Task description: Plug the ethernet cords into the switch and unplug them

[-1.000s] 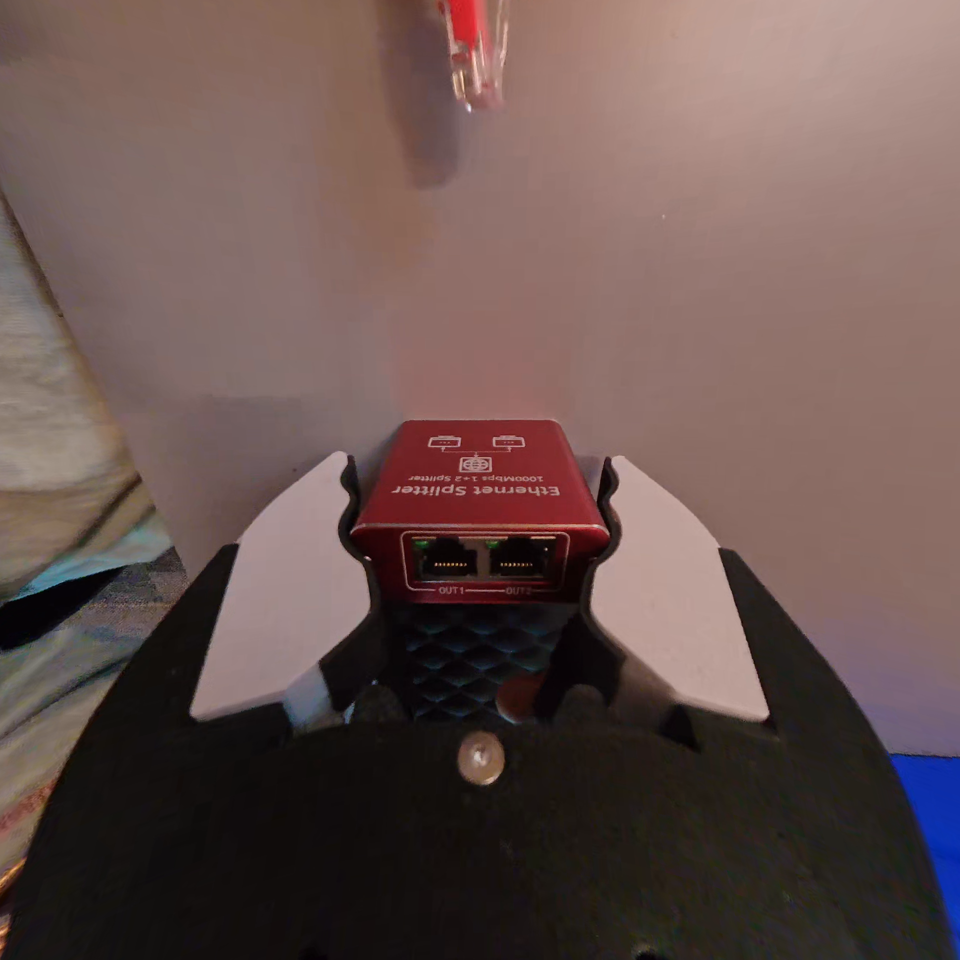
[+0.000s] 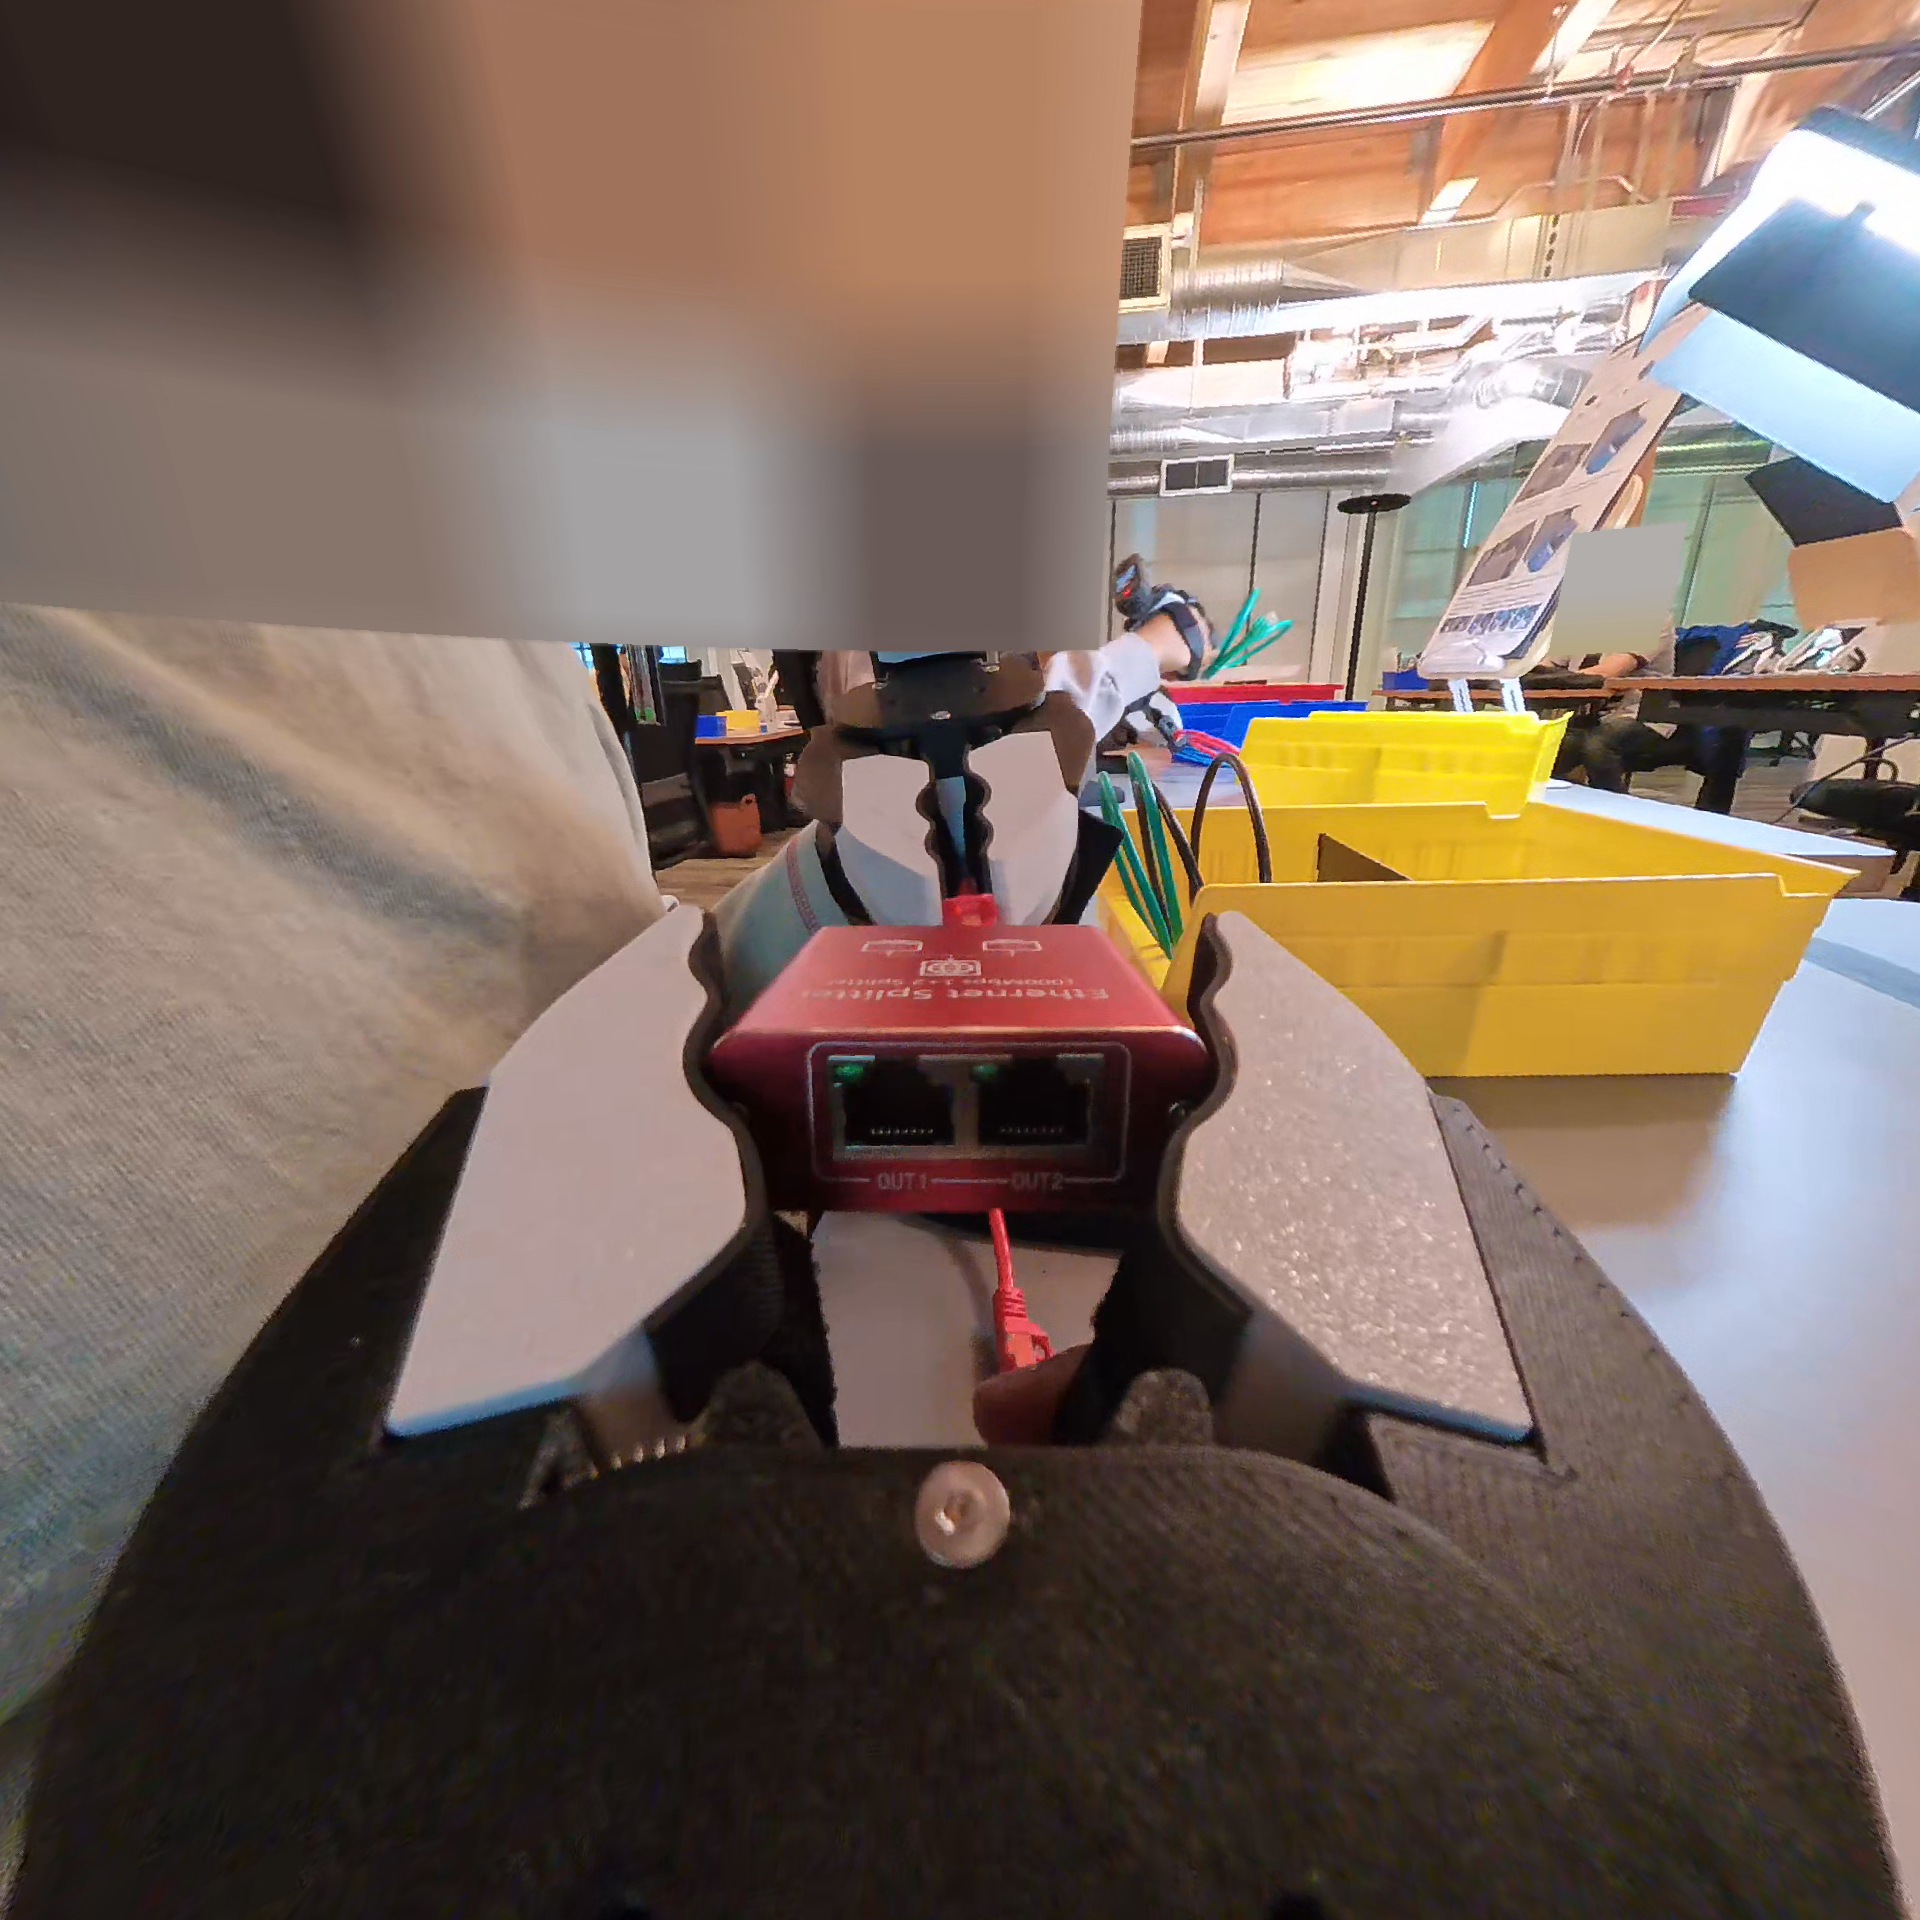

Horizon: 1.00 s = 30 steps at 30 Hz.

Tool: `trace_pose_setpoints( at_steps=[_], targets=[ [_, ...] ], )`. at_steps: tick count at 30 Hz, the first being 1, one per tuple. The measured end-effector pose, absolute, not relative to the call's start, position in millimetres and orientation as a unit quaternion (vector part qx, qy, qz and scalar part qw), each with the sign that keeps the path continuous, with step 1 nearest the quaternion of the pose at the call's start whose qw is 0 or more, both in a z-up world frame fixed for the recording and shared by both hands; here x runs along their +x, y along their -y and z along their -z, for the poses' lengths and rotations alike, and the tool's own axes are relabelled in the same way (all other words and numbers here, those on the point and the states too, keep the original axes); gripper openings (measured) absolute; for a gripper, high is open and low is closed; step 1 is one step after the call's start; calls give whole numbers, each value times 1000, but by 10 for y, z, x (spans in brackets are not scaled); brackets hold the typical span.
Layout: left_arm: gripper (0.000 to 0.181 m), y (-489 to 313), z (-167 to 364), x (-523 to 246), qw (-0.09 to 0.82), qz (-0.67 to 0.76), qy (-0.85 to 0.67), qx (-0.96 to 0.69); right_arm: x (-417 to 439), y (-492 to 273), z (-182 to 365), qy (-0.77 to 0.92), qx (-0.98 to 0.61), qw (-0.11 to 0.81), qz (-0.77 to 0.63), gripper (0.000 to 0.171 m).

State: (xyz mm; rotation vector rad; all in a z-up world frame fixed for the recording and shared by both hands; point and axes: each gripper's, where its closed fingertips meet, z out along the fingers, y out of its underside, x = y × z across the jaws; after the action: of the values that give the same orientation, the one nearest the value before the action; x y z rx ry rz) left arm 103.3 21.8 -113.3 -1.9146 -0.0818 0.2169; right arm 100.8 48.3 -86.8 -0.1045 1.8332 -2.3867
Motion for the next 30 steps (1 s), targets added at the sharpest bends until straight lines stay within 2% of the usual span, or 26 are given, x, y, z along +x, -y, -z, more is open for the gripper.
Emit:
trace_pose_setpoints(
  at_steps=[5,14,20,26,30],
  targets=[
    [9,-240,1149,1026,576,-82,38,-812,1012,-501,827,-595,-36,57,801,86],
    [9,-319,904,1073,658,-50,36,-750,1065,-513,737,-564,-46,61,822,86],
    [9,-302,1117,1026,575,-126,11,-808,1050,-467,896,-628,-42,33,776,86],
    [9,-289,1236,1112,525,-135,-24,-840,1147,-418,977,-686,-55,30,725,87],
    [9,-323,1210,1059,541,-140,-12,-829,1100,-442,974,-697,-43,8,715,87]
  ],
)
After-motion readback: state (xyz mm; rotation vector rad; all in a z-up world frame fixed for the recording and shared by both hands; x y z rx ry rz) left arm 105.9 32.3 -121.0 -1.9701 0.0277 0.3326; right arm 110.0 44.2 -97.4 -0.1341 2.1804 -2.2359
